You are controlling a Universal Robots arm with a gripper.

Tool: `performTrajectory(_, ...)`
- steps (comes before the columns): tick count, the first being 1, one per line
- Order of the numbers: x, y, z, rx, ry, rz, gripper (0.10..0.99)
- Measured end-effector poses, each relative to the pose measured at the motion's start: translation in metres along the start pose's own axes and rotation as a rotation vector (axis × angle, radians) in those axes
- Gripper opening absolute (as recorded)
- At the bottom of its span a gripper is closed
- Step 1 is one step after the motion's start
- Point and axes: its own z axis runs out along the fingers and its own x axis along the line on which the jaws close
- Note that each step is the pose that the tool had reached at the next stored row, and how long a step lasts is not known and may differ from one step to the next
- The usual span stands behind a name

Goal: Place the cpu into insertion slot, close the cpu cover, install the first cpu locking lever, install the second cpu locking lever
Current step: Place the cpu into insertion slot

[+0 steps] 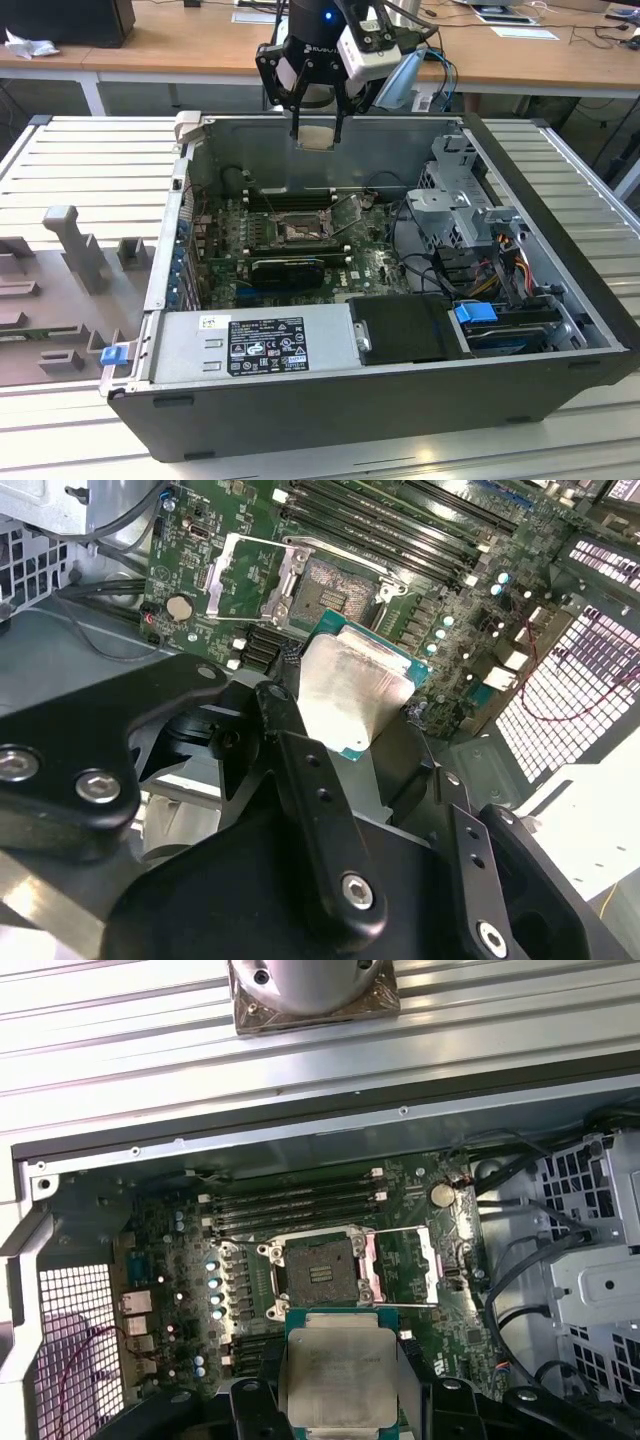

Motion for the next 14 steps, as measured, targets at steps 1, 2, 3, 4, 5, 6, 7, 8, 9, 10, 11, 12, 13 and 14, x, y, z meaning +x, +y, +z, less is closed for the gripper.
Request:
performTrajectory(1,0.0,0.0,0.0,0.0,-0.0001,0.001,0.529)
performTrajectory(2,0.0,0.0,0.0,0.0,-0.0002,0.002,0.529)
performTrajectory(3,0.0,0.0,0.0,0.0,-0.0004,0.004,0.529)
performTrajectory(4,0.0,0.0,0.0,0.0,-0.0006,0.006,0.529)
performTrajectory(5,0.0,0.0,0.0,0.0,-0.0007,0.008,0.529)
performTrajectory(6,0.0,0.0,0.0,0.0,-0.0009,0.01,0.529)
performTrajectory(7,0.0,0.0,0.0,0.0,-0.0011,0.012,0.529)
performTrajectory(8,0.0,0.0,0.0,0.0,-0.0012,0.013,0.529)
performTrajectory(9,0.0,0.0,0.0,0.0,-0.0013,0.014,0.529)
performTrajectory(10,0.0,0.0,0.0,0.0,-0.0014,0.015,0.529)
performTrajectory(11,0.0,0.0,0.0,0.0,-0.0015,0.016,0.529)
performTrajectory(12,0.0,0.0,0.0,0.0,-0.0016,0.017,0.529)
performTrajectory(13,0.0,0.0,0.0,0.0,-0.0018,0.019,0.529)
performTrajectory(14,0.0,0.0,0.0,0.0,-0.0019,0.021,0.529)
